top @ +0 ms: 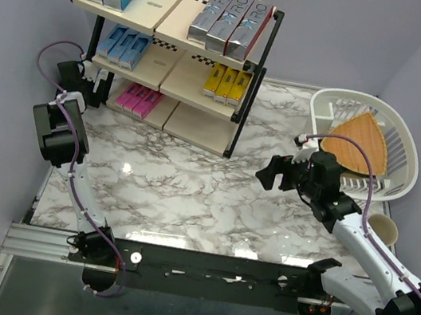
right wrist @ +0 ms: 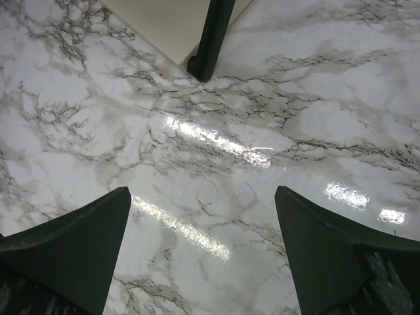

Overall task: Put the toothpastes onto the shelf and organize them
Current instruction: Move the shelf to the center of the board.

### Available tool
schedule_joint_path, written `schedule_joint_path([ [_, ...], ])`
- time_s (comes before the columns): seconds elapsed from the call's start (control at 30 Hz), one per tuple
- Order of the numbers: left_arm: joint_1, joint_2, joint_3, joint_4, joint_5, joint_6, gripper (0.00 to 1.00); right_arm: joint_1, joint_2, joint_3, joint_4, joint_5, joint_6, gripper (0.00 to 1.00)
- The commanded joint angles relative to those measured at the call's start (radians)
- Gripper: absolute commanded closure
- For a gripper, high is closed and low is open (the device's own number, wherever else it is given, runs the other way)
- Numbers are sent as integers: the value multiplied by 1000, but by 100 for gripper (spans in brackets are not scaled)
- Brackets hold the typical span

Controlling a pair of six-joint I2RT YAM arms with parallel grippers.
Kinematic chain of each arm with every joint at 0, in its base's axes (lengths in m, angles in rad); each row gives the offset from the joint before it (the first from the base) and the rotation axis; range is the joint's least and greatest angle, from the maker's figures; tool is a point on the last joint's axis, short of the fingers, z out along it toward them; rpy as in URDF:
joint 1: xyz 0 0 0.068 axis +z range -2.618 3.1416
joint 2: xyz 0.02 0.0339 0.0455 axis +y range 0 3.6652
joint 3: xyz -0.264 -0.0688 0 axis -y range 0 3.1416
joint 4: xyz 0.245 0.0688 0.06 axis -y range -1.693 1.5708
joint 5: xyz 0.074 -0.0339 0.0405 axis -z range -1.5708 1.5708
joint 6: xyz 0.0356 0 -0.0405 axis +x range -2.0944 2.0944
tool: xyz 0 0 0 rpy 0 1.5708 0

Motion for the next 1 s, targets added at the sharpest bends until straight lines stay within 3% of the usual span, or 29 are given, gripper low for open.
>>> schedule_joint_path([
  [0.0,13,-45,-50,48,21,59,1,-4,17,26,23,-12,-14,1],
  [0.97,-197,-150,-149,112,-89,260,1,-6,10,17,47,14,-28,1],
])
